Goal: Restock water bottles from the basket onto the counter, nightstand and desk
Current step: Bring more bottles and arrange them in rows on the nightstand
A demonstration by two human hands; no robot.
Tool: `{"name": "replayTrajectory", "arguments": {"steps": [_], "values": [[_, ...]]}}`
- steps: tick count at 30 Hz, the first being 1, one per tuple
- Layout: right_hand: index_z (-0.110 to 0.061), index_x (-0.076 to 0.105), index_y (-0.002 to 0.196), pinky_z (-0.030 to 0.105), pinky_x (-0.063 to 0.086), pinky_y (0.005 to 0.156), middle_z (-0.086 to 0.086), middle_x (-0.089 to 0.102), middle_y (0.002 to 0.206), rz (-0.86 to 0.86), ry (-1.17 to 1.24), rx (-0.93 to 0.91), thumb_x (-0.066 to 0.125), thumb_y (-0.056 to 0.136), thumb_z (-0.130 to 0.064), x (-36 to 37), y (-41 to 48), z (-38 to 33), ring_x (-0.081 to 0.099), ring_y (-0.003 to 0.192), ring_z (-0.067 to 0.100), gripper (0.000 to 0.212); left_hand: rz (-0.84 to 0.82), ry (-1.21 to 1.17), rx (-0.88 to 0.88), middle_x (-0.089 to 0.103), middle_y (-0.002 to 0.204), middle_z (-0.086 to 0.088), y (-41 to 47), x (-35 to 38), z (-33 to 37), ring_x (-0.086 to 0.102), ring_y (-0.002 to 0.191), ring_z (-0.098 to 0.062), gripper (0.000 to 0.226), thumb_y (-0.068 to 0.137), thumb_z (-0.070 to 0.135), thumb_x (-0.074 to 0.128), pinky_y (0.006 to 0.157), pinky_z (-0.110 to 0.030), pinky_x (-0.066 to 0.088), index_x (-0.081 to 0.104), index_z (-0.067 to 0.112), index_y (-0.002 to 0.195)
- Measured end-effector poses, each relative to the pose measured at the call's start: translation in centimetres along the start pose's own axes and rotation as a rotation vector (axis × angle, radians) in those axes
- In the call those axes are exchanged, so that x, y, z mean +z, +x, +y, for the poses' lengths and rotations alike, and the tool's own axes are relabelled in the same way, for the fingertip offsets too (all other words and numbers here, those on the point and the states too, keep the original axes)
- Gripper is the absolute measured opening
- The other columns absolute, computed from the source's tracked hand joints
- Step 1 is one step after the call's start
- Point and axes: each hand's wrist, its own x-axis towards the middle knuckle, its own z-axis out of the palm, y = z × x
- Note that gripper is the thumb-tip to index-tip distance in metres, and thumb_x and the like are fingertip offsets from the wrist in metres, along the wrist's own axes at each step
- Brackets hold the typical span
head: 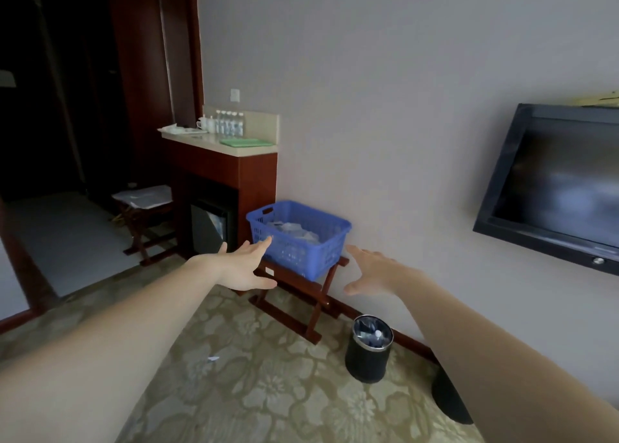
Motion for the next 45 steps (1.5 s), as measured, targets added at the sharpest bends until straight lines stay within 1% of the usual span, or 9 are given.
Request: {"name": "replayTrajectory", "arguments": {"steps": [3, 8, 14, 20, 24, 28, 32, 41, 45], "values": [[-0.026, 0.008, 0.155, 0.048, 0.03, 0.112, 0.004, 0.029, 0.157, 0.015, 0.004, -0.053, 0.07, 0.082, -0.041, -1.4, 4.5, 1.8, 0.031, 0.141, 0.029, 0.098, 0.004, 0.009, -0.034, -0.016, 0.162, 0.001, 4.0, -1.2, -0.6, -0.016, 0.148, -0.018, 0.096, 0.093, 0.063, 0.044, 0.116, -0.051, -0.014, -0.021, 0.025, 0.152], [-0.023, 0.002, 0.156, 0.045, 0.026, 0.115, 0.004, 0.019, 0.161, 0.032, -0.062, -0.087, 0.068, 0.084, -0.042, -4.1, 12.1, 4.6, 0.025, 0.145, 0.028, 0.099, 0.046, 0.007, -0.077, -0.016, 0.162, 0.003, 11.5, -3.4, -0.5, -0.016, 0.148, -0.016, 0.096, 0.092, 0.065, 0.043, 0.115, -0.053, -0.015, -0.02, 0.024, 0.152], [-0.02, 0.003, 0.155, 0.039, 0.034, 0.109, 0.007, 0.025, 0.158, 0.007, -0.05, -0.148, 0.067, 0.085, -0.037, -5.2, 20.0, 8.1, 0.03, 0.141, 0.029, 0.097, 0.042, -0.026, -0.095, -0.018, 0.161, 0.005, 19.5, -4.4, 0.1, -0.017, 0.148, -0.016, 0.096, 0.091, 0.066, 0.042, 0.115, -0.055, -0.017, -0.022, 0.027, 0.151], [-0.015, 0.001, 0.156, 0.044, 0.029, 0.114, 0.006, 0.018, 0.161, -0.1, -0.017, -0.19, 0.069, 0.087, -0.038, -2.9, 26.8, 9.6, 0.026, 0.144, 0.028, 0.099, 0.007, -0.054, -0.15, -0.018, 0.162, 0.003, 24.3, -4.0, -1.6, -0.015, 0.149, -0.019, 0.095, 0.093, 0.063, 0.044, 0.117, -0.054, -0.014, -0.021, 0.024, 0.152], [-0.019, 0.001, 0.156, 0.05, 0.026, 0.114, 0.005, 0.013, 0.162, -0.089, -0.039, -0.204, 0.067, 0.087, -0.039, -2.8, 31.7, 9.0, 0.022, 0.146, 0.029, 0.098, 0.005, -0.048, -0.164, -0.019, 0.161, 0.002, 27.6, -5.3, -4.3, -0.015, 0.149, -0.019, 0.095, 0.094, 0.062, 0.043, 0.117, -0.055, -0.015, -0.021, 0.023, 0.152], [-0.02, 0.001, 0.155, 0.054, 0.022, 0.115, 0.005, 0.018, 0.161, -0.09, -0.024, -0.217, 0.067, 0.087, -0.038, -3.0, 37.7, 7.7, 0.023, 0.145, 0.033, 0.097, -0.009, -0.007, -0.152, -0.019, 0.161, 0.004, 32.4, -7.4, -7.8, -0.016, 0.148, -0.017, 0.095, 0.093, 0.063, 0.042, 0.116, -0.052, -0.016, -0.021, 0.024, 0.152], [-0.024, -0.002, 0.156, 0.053, 0.021, 0.116, 0.003, 0.014, 0.162, -0.074, -0.02, -0.14, 0.065, 0.084, -0.044, -3.6, 44.0, 6.3, 0.021, 0.146, 0.03, 0.1, -0.006, 0.014, -0.1, -0.02, 0.161, 0.005, 37.8, -10.3, -11.7, -0.014, 0.149, -0.018, 0.096, 0.092, 0.065, 0.043, 0.114, -0.053, -0.016, -0.021, 0.025, 0.152], [-0.024, 0.0, 0.155, 0.051, 0.027, 0.114, 0.006, 0.024, 0.159, -0.048, 0.018, -0.06, 0.067, 0.085, -0.046, -4.6, 55.3, 2.9, 0.03, 0.142, 0.031, 0.099, -0.063, 0.092, 0.001, -0.019, 0.161, 0.003, 47.5, -14.9, -19.0, -0.014, 0.149, -0.019, 0.097, 0.093, 0.064, 0.043, 0.117, -0.051, -0.014, -0.022, 0.022, 0.151], [-0.023, 0.001, 0.155, 0.049, 0.028, 0.114, 0.007, 0.026, 0.158, -0.059, 0.007, -0.027, 0.067, 0.084, -0.045, -4.4, 59.0, 2.7, 0.031, 0.141, 0.032, 0.099, -0.087, 0.229, 0.033, -0.019, 0.162, 0.0, 51.3, -15.8, -21.1, -0.015, 0.149, -0.022, 0.095, 0.094, 0.063, 0.042, 0.117, -0.054, -0.013, -0.021, 0.021, 0.152]]}}
